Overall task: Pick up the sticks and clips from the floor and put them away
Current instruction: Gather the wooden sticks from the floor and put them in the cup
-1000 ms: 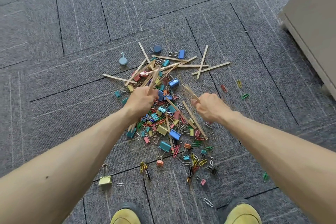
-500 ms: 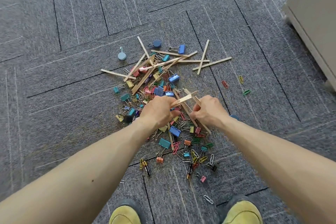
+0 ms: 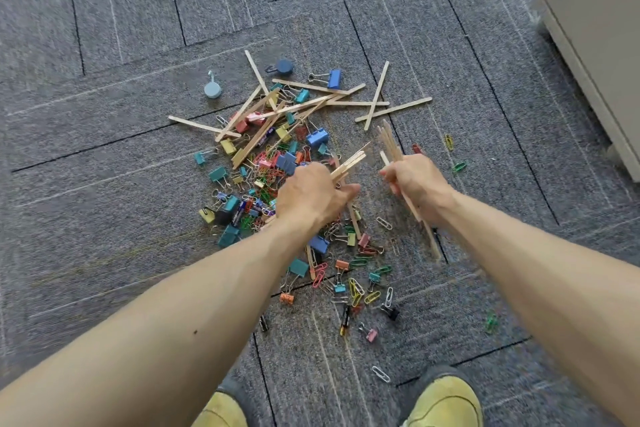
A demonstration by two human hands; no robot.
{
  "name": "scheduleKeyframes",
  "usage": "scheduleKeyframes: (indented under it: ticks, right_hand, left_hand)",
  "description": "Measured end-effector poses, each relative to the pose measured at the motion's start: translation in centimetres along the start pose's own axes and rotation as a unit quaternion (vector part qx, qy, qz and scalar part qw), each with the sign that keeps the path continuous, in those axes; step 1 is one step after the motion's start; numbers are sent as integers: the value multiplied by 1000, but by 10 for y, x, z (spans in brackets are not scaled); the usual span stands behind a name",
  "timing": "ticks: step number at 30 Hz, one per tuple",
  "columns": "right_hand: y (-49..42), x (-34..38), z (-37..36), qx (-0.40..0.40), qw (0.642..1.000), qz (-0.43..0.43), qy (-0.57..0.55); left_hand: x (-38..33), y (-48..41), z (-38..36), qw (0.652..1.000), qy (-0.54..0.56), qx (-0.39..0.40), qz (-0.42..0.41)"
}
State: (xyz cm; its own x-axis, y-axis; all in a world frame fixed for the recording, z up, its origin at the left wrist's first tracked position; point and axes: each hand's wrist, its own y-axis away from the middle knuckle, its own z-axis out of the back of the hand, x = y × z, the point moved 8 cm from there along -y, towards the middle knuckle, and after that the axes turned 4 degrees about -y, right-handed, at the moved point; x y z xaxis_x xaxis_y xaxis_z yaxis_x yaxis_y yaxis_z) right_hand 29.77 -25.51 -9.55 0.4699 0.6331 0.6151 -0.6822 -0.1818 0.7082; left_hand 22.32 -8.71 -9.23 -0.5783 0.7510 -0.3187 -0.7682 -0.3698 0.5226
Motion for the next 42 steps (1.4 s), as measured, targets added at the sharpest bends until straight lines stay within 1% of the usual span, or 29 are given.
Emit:
scheduleKeyframes:
  ticks: [3, 6, 8, 11, 13, 16, 19, 22, 24, 26, 30, 32, 35, 38, 42]
  right_hand:
    - [-7, -1, 4, -5, 1000, 0, -21]
    - [-11, 5, 11, -21, 999, 20, -37]
    - [-18, 15, 23, -47, 997, 49, -42]
    - [-31, 32, 43, -131, 989, 69, -1]
    - [-38, 41, 51, -166, 985, 52, 0]
    - [-42, 50, 46, -180, 982, 16, 44]
    - [-43, 55, 39, -191, 978, -3, 77]
    - [-45, 61, 37, -199, 973, -2, 118]
    - [-46, 65, 34, -199, 971, -5, 129]
    - [-48, 69, 31, -208, 970, -7, 123]
    - [-53, 74, 26, -217, 966, -19, 138]
    - [-54, 76, 26, -226, 962, -17, 154]
    - [-57, 81, 24, -237, 957, -10, 169]
    - [-61, 86, 16, -224, 958, -3, 181]
    - [-65, 94, 5, -218, 956, 37, 192]
  left_hand:
    - [-13, -6, -1, 1000, -3, -9, -2]
    - [-19, -6, -2, 1000, 4, 9, -25]
    - [-17, -7, 1, 997, 59, 12, -50]
    - [-7, -8, 20, 987, 144, -10, -68]
    - [2, -10, 37, 981, 182, -27, -64]
    - [17, -18, 62, 968, 243, -45, -41]
    - [34, -27, 89, 968, 233, -90, -17]
    - [53, -39, 114, 971, 197, -134, -2]
    - [69, -44, 131, 969, 177, -173, 11]
    - [86, -48, 140, 969, 157, -188, 30]
    - [104, -55, 133, 980, 124, -141, 68]
    - [106, -61, 127, 986, 89, -114, 86]
    - [98, -69, 124, 992, 55, -88, 78]
    - [86, -75, 125, 995, 22, -66, 65]
    - [80, -85, 119, 997, 24, -10, 71]
